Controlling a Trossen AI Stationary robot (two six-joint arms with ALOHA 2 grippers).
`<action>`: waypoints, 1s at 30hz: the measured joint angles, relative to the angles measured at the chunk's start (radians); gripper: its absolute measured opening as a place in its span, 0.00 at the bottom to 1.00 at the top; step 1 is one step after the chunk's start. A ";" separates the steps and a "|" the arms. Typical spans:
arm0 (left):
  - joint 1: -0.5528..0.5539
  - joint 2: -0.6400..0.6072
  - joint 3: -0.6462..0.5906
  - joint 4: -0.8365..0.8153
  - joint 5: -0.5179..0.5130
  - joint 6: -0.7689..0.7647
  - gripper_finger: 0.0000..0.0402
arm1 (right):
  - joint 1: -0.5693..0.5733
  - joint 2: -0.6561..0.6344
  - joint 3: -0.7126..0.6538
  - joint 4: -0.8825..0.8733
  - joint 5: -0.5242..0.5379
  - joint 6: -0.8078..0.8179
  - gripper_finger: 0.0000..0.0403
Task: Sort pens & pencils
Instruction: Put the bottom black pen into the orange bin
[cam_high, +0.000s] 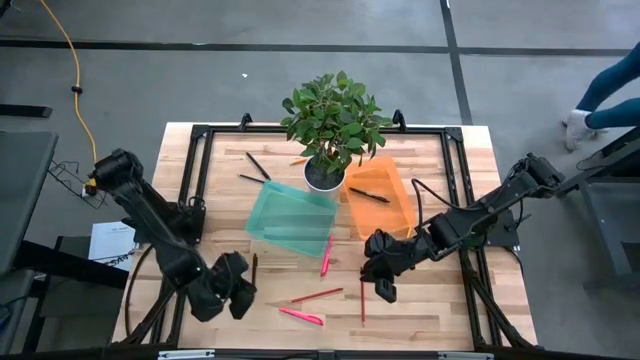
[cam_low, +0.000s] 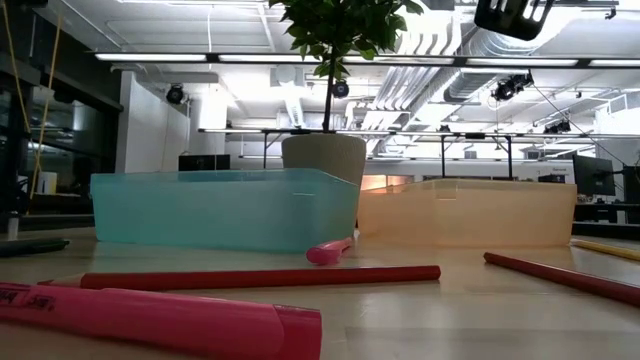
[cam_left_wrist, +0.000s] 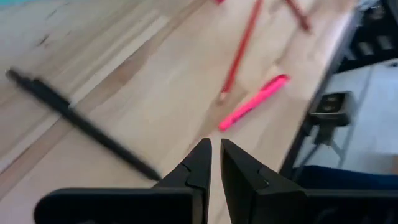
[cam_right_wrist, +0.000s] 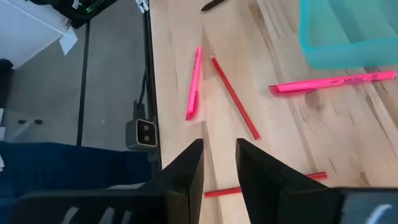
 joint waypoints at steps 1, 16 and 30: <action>0.002 0.010 0.000 -0.026 0.009 -0.034 0.06 | 0.000 0.000 0.000 0.000 0.000 -0.005 0.21; 0.125 0.054 0.000 -0.151 0.129 -0.147 0.06 | -0.007 0.000 0.000 -0.016 0.010 -0.143 0.21; 0.257 0.099 0.000 -0.204 0.371 -0.038 0.06 | -0.008 0.000 0.000 -0.018 0.025 -0.177 0.21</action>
